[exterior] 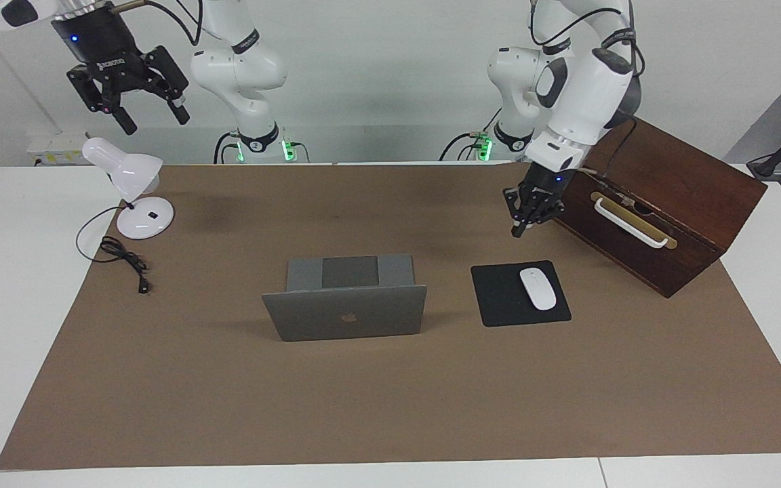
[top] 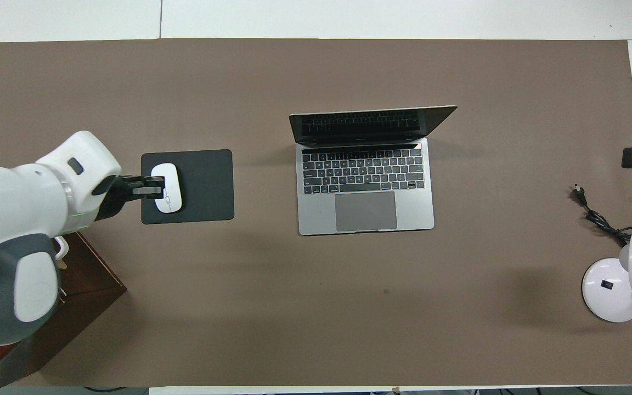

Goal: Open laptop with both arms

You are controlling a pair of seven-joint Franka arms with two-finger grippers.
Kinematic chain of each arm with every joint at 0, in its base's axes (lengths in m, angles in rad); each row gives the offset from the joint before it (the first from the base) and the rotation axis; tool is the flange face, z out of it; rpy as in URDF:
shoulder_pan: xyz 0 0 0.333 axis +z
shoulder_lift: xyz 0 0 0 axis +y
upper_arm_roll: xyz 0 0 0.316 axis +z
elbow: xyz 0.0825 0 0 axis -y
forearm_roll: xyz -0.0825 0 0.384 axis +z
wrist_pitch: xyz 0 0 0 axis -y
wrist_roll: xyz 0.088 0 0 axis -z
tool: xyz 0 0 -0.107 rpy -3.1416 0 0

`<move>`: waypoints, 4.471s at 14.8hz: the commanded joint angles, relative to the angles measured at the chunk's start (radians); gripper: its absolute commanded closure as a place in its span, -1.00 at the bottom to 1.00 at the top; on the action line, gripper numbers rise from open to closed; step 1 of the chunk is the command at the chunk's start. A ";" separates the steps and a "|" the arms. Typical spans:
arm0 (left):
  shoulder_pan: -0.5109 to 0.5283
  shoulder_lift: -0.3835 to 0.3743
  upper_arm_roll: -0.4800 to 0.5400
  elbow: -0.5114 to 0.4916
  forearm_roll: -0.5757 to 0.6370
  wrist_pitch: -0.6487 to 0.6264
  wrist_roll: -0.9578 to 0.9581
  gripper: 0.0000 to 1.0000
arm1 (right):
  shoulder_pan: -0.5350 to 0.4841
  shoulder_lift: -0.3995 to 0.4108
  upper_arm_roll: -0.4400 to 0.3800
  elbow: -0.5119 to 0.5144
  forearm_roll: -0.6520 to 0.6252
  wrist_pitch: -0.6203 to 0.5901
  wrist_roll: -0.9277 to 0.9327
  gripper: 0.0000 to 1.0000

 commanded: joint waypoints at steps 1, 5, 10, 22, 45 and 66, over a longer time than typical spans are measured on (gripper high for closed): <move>0.066 -0.022 -0.010 0.073 0.068 -0.158 0.035 1.00 | -0.001 -0.059 0.006 -0.081 -0.075 -0.037 0.077 -1.00; 0.155 -0.023 -0.010 0.142 0.137 -0.316 0.080 1.00 | -0.013 -0.142 0.005 -0.225 -0.118 -0.023 0.083 -1.00; 0.251 -0.036 -0.011 0.143 0.159 -0.337 0.115 -1.00 | -0.013 -0.147 0.005 -0.308 -0.144 0.072 0.085 -1.00; 0.282 0.077 -0.010 0.397 0.159 -0.482 0.111 -1.00 | -0.004 0.013 0.005 -0.221 -0.226 0.170 0.068 -1.00; 0.308 0.118 -0.011 0.505 0.192 -0.648 0.106 -1.00 | -0.113 0.088 0.092 -0.199 -0.236 0.207 0.034 -1.00; 0.308 0.118 -0.011 0.504 0.223 -0.634 0.106 -1.00 | -0.113 0.116 0.112 -0.083 -0.235 0.130 0.028 -1.00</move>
